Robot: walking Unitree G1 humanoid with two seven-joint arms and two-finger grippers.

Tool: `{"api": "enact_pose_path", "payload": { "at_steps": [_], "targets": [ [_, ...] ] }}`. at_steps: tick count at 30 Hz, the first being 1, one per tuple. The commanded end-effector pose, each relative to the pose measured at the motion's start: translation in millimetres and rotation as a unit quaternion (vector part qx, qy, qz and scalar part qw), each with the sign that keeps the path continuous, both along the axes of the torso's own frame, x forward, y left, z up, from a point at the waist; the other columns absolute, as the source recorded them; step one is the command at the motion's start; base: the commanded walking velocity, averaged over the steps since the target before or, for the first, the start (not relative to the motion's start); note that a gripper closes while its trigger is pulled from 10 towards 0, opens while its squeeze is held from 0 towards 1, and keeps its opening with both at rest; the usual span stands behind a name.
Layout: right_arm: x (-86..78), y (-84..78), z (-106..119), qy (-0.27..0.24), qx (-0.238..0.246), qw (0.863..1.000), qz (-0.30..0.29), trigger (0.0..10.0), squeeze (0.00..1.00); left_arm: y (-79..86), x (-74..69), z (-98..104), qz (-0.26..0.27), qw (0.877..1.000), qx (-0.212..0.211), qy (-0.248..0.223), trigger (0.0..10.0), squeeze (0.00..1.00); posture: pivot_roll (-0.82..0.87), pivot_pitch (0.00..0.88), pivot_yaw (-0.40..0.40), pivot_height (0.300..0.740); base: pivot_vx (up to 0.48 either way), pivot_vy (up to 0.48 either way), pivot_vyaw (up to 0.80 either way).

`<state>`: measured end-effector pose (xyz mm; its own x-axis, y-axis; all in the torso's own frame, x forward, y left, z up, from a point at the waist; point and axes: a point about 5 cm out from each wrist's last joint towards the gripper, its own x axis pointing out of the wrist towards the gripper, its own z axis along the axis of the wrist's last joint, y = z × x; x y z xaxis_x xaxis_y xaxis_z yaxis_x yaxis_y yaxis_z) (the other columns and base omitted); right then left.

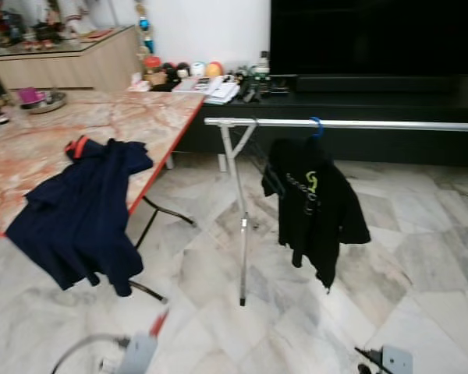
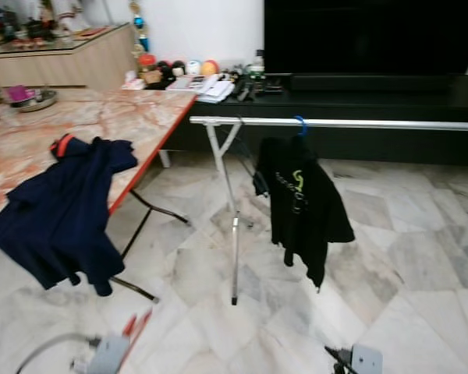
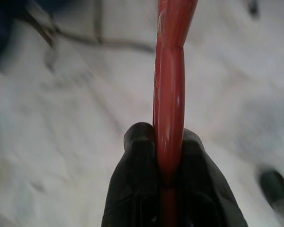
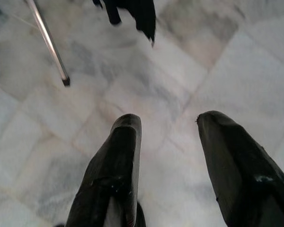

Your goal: Hang hanger

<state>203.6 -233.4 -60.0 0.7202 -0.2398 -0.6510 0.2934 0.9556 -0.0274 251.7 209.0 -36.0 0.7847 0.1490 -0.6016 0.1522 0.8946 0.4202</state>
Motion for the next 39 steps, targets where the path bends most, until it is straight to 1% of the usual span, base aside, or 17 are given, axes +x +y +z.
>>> {"api": "enact_pose_path", "payload": {
  "at_steps": [1,6,9,11,14,15,16,17,18,19,21,22,23,27,29,35,39],
  "targets": [
    [-1.8,1.9,-2,0.007,-0.006,1.0,0.011,10.0,0.0,-0.3,3.6,4,-0.029,0.999,0.038,-0.017,10.0,0.0,-0.05,0.0,0.08,0.74,0.0,0.0,0.0],
    [9.7,4.1,6,-0.01,-0.03,0.997,0.064,10.0,0.0,-24.3,17.2,12,-0.113,0.993,-0.003,-0.027,10.0,0.0,-0.05,0.002,0.074,0.74,0.0,0.0,0.0],
    [36.9,14.2,26,-0.064,-0.045,0.978,0.195,10.0,0.0,-52.5,23.9,19,-0.272,0.962,-0.03,0.0,10.0,0.0,-0.04,0.014,0.074,0.74,0.0,0.0,0.0],
    [41.7,16.4,30,-0.074,-0.045,0.971,0.221,10.0,0.0,-54.9,23.7,20,-0.298,0.954,-0.021,0.007,10.0,0.0,-0.04,0.015,0.074,0.74,0.0,0.0,0.0],
    [53.8,33.9,45,-0.087,-0.033,0.908,0.408,10.0,0.0,-59.6,21.9,19,-0.377,0.924,-0.006,0.058,10.0,0.0,-0.06,0.017,0.075,0.74,0.0,0.0,0.0],
    [50.2,41.9,48,-0.079,-0.027,0.859,0.506,10.0,0.0,-61.0,25.0,23,-0.399,0.915,0.003,0.057,10.0,0.0,-0.07,0.014,0.075,0.74,0.0,0.0,0.0],
    [47.6,44.7,49,-0.073,-0.024,0.836,0.543,10.0,0.0,-61.6,26.7,25,-0.404,0.913,0.003,0.055,10.0,0.0,-0.07,0.014,0.075,0.74,0.0,0.0,0.0],
    [46.1,46.1,52,-0.073,-0.02,0.817,0.572,10.0,0.0,-62.3,29.8,27,-0.399,0.915,-0.003,0.053,10.0,0.0,-0.07,0.014,0.075,0.74,0.0,0.0,0.0],
    [46.1,46.1,52,-0.073,-0.02,0.817,0.572,10.0,0.0,-62.3,29.8,27,-0.399,0.915,-0.003,0.053,10.0,0.0,-0.07,0.014,0.075,0.74,0.0,0.0,0.0],
    [47.8,47.4,60,-0.08,-0.009,0.787,0.611,10.0,0.0,-65.6,35.3,33,-0.403,0.913,-0.019,0.052,10.0,0.0,-0.07,0.011,0.071,0.74,0.0,0.0,0.0],
    [49.1,47.8,64,-0.084,-0.002,0.776,0.625,10.0,0.0,-67.2,37.2,35,-0.41,0.91,-0.026,0.054,10.0,0.0,-0.07,0.011,0.069,0.74,0.0,0.0,0.0],
    [52.1,51.0,76,-0.09,0.022,0.744,0.662,10.0,0.0,-74.5,39.2,41,-0.446,0.891,-0.046,0.066,10.0,0.0,-0.07,0.009,0.066,0.74,0.0,0.0,0.0],
    [52.6,52.6,79,-0.091,0.026,0.73,0.677,10.0,0.0,-77.3,39.3,42,-0.457,0.885,-0.054,0.071,10.0,0.0,-0.07,0.007,0.065,0.74,0.0,0.0,0.0],
    [55.2,58.2,89,-0.099,0.036,0.698,0.708,10.0,0.0,-86.2,38.6,46,-0.493,0.862,-0.075,0.089,10.0,0.0,-0.07,0.003,0.061,0.74,0.0,0.0,0.0],
    [60.0,67.0,100,-0.117,0.036,0.668,0.734,10.0,0.0,-94.9,35.8,49,-0.539,0.83,-0.086,0.116,10.0,0.0,-0.07,0.0,0.056,0.74,0.0,0.0,0.0],
    [61.3,73.8,100,-0.097,-0.002,0.627,0.773,10.0,0.0,-107.0,37.2,56,-0.587,0.792,-0.091,0.141,10.0,0.0,-0.07,0.0,0.049,0.74,0.0,0.0,0.0],
    [58.6,71.7,90,-0.061,-0.021,0.624,0.779,10.0,0.0,-113.7,41.2,63,-0.598,0.784,-0.096,0.136,10.0,0.0,-0.06,0.0,0.046,0.74,0.0,0.0,0.0]
  ]
}}
